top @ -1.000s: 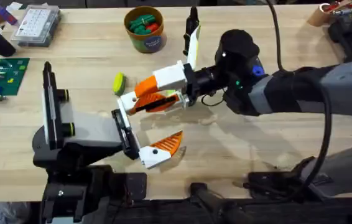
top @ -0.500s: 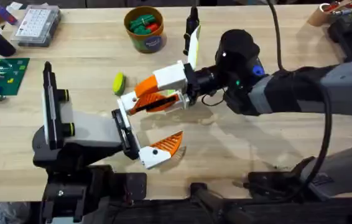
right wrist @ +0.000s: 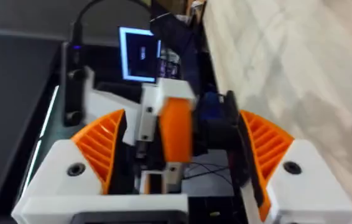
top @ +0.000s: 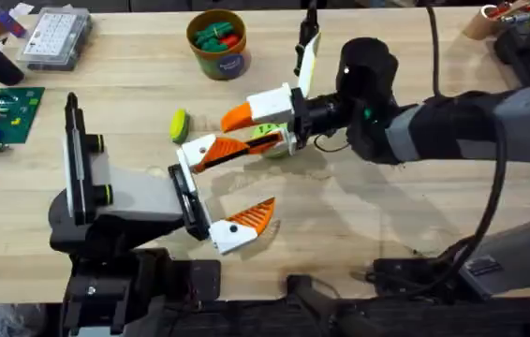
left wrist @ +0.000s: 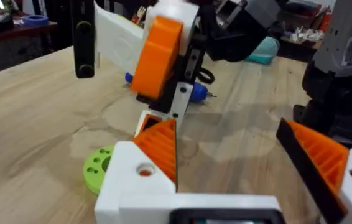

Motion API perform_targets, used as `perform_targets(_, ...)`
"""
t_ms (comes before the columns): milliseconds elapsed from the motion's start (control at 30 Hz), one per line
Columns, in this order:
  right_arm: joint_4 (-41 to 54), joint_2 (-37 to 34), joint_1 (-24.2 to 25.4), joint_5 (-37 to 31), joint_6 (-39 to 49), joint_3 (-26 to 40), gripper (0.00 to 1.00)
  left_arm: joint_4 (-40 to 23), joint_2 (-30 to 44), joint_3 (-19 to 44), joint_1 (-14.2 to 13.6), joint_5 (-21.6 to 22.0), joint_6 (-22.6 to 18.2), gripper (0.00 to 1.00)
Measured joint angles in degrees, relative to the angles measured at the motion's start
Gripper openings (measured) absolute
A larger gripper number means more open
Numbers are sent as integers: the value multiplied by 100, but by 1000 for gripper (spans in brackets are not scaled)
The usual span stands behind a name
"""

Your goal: Pick up the gripper from the table and insert it into the empty holder that is missing its gripper. Then pick up a screw, insert it into the mounting hole, and use the screwdriver to tighten it. Finally, clean up the table by picking up the vegetable and placing it into the bucket.

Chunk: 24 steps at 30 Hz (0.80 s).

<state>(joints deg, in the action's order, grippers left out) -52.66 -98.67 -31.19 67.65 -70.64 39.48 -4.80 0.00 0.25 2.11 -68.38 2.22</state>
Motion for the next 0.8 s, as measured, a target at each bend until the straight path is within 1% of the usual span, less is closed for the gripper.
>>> perform_targets(133, 658, -2, 223, -96, 653, 8, 997, 0, 0, 0, 0, 0, 0, 986)
perform_targets(400, 815, -2, 817, -326, 1340, 76, 997, 0, 1, 0, 0, -2, 0, 986)
perform_targets(500, 1151, 0, 944, -363, 1513, 257, 997, 0, 1, 0, 0, -2, 0, 986)
perform_targets(600, 1769, 27, 1037, -508, 1758, 484, 997, 0, 1, 0, 0, -2, 0, 986)
perform_targets(700, 2514, 95, 1094, -815, 2144, 748, 997, 0, 0, 0, 0, -2, 0, 986)
perform_targets(800, 3529, 194, 1100, -1206, 2710, 1123, 996, 0, 1, 0, 0, -2, 0, 986)
